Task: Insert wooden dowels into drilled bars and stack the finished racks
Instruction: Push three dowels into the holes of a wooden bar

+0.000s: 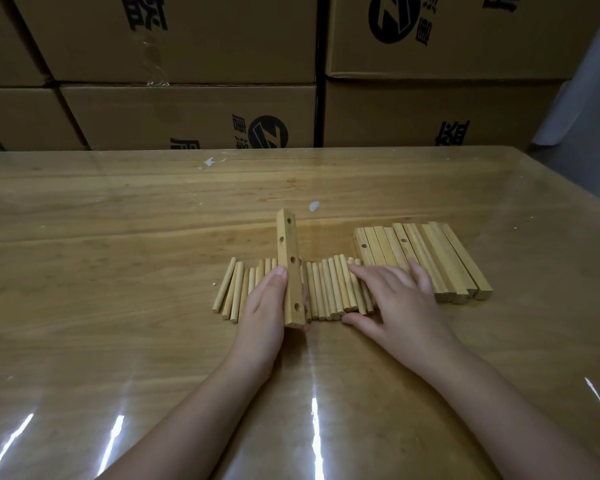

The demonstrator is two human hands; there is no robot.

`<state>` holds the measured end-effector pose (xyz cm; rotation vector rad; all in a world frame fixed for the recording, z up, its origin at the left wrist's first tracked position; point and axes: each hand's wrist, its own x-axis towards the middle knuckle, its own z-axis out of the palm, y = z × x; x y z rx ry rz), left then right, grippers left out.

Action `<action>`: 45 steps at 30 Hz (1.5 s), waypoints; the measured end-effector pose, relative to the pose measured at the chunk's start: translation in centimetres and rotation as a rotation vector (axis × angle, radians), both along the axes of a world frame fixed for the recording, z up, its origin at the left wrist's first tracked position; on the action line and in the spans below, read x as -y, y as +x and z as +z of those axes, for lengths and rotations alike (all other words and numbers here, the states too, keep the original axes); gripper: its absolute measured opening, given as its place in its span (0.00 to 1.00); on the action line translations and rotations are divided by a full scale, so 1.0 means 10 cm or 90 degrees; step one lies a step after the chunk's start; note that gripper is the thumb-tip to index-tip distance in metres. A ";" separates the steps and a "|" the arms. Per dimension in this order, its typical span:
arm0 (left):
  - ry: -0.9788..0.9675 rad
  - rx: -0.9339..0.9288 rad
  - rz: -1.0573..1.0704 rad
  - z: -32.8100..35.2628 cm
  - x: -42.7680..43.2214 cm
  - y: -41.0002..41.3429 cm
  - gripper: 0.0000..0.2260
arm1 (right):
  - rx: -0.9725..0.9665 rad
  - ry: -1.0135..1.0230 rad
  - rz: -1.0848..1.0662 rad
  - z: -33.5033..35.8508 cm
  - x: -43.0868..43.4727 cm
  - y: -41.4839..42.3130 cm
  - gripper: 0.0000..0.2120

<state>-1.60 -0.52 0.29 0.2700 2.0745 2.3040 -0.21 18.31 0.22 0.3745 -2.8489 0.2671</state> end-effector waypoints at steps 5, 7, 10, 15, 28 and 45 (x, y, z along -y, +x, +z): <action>0.018 0.001 0.005 0.00 0.00 0.00 0.16 | -0.049 0.020 0.012 0.04 -0.01 0.01 0.26; 0.016 0.007 0.009 -0.01 0.01 0.00 0.17 | -0.054 0.022 0.026 0.04 0.00 0.00 0.23; -0.006 -0.002 0.001 0.00 0.01 0.00 0.17 | -0.022 0.008 0.040 0.06 0.02 0.01 0.21; -0.026 0.005 0.007 -0.03 0.02 -0.02 0.16 | -0.020 -0.030 0.057 0.09 0.02 0.04 0.18; -0.025 -0.049 -0.056 -0.05 0.02 0.01 0.13 | 0.051 -0.729 -0.047 0.08 -0.03 -0.05 0.13; -0.101 -0.065 -0.076 -0.07 0.00 0.02 0.16 | -0.065 -0.624 -0.030 0.01 -0.01 -0.07 0.11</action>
